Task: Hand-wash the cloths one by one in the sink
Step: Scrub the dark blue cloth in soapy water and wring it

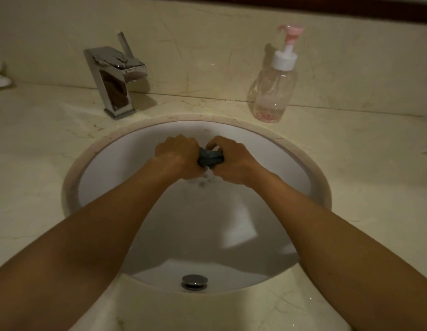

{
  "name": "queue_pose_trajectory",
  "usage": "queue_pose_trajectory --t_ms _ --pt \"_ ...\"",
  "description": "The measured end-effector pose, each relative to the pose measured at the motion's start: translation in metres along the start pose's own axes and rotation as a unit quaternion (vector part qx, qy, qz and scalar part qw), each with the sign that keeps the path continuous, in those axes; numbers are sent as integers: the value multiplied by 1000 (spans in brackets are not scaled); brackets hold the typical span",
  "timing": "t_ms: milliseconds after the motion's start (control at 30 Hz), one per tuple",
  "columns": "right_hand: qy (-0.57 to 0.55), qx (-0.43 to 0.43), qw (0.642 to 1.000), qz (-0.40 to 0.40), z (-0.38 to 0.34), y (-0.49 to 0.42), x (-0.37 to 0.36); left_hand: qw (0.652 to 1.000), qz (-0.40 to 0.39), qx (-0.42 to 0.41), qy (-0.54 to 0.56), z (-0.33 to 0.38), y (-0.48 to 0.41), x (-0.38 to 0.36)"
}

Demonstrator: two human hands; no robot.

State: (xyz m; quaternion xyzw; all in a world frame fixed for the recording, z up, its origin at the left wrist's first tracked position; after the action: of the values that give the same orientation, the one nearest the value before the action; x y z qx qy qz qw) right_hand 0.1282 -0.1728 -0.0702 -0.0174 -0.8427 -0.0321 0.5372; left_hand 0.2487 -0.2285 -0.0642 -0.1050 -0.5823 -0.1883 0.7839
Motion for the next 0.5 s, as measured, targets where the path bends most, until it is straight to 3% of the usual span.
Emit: queue_pose_trajectory --t_ms 200,367,500 --pt "69 -2 997 -22 -9 -1 -11 998 24 -53 8 17 0 -6" --pt "153 -21 987 32 -9 1 -13 998 -43 -46 22 20 -1 -11" --pt "269 5 961 61 -15 3 -8 999 -16 -39 4 16 0 -11"
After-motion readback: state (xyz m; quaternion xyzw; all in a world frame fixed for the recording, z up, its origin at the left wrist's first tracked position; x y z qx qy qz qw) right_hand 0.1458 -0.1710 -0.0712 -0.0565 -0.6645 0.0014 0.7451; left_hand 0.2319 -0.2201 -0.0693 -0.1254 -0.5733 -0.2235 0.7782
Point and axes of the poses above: each hand's wrist, its own y-axis away from the middle knuckle, its own x-axis out of the back of the hand, z = x × y, the point moved 3 cm from there along -y, towards the middle knuckle, and after that the axes turned 15 degrees about y, right-handed, at the moved point
